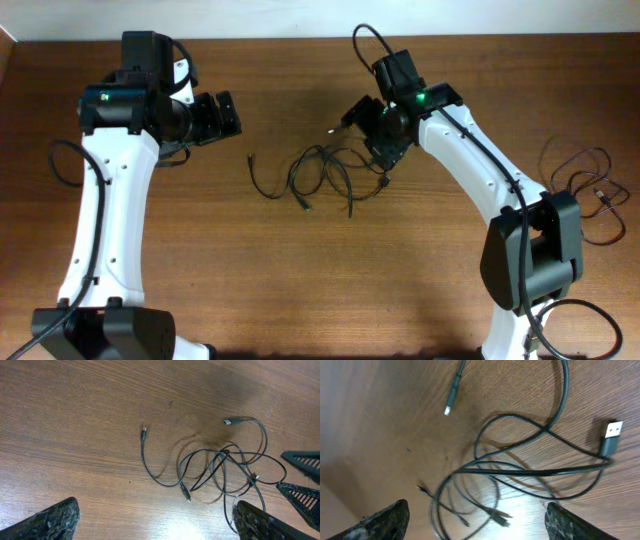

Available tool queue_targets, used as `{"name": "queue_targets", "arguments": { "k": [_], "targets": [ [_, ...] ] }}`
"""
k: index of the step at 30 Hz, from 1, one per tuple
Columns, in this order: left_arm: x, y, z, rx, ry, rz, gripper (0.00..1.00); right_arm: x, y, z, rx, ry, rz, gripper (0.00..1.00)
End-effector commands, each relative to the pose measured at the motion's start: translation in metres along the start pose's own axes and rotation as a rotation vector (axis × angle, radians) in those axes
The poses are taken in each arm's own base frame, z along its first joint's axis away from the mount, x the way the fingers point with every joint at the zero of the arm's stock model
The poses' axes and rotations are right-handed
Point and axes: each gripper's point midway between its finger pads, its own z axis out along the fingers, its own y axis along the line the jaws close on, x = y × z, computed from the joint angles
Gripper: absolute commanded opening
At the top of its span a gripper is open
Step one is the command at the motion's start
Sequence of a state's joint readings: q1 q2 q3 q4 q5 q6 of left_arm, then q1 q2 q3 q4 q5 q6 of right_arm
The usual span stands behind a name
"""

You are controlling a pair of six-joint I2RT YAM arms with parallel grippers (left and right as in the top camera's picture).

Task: Untangle cables
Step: 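Lower the right gripper onto the central pile and grasp a cable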

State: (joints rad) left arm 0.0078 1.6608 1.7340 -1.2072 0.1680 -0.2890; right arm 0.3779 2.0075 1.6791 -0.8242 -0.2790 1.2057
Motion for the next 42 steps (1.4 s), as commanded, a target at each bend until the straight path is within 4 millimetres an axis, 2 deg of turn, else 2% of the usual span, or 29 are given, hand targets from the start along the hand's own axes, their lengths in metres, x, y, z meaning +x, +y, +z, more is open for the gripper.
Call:
{"name": "queue_targets", "arguments": {
  "k": [1,3,12,19,21,22,23,25,27,32,36,37,39,42],
  "targets": [
    [-0.003,0.001,-0.001,-0.003,-0.009,-0.003,0.99,0.001,0.006,-0.002,-0.013,-0.027,0.138,0.75],
    [-0.003,0.001,-0.001,-0.003,-0.009,-0.003,0.99,-0.002,0.004,0.002,-0.002,-0.043,0.199,0.69],
    [-0.003,0.001,-0.001,-0.003,-0.009,-0.003,0.99,-0.015,-0.001,0.012,0.021,-0.116,0.232,0.59],
    [-0.003,0.0,-0.001,-0.003,-0.008,-0.003,0.99,-0.007,-0.009,0.032,0.063,-0.098,0.222,0.5],
    [-0.003,0.0,-0.001,-0.003,-0.009,-0.003,0.99,-0.004,-0.01,0.034,0.072,-0.093,0.208,0.4],
    [-0.003,0.0,-0.001,-0.003,-0.008,-0.003,0.99,-0.003,-0.012,0.034,0.085,-0.092,0.19,0.29],
    [-0.003,0.0,-0.001,-0.003,-0.009,-0.002,0.99,-0.004,-0.015,0.034,0.096,-0.098,0.163,0.22],
    [-0.003,0.0,-0.001,-0.003,-0.009,-0.003,0.99,-0.008,-0.02,0.033,0.121,-0.122,0.087,0.16],
    [-0.003,0.001,-0.001,-0.003,-0.009,-0.003,0.99,-0.011,-0.026,0.031,0.153,-0.136,0.016,0.04],
    [-0.003,0.001,-0.001,-0.003,-0.009,-0.003,0.99,0.0,-0.032,0.028,0.178,-0.071,-0.093,0.04],
    [-0.003,0.0,-0.001,-0.003,-0.009,-0.003,0.99,-0.001,-0.027,0.02,0.162,-0.077,-0.172,0.05],
    [-0.003,0.0,-0.001,-0.003,-0.009,-0.003,0.99,-0.001,-0.025,0.021,0.155,-0.077,-0.173,0.12],
    [-0.003,0.001,-0.001,-0.003,-0.009,-0.003,0.99,0.003,-0.017,0.022,0.115,-0.051,-0.177,0.33],
    [-0.003,0.0,-0.001,-0.003,-0.008,-0.003,0.99,0.012,-0.005,0.023,0.054,-0.002,-0.183,0.38]
  ]
}}
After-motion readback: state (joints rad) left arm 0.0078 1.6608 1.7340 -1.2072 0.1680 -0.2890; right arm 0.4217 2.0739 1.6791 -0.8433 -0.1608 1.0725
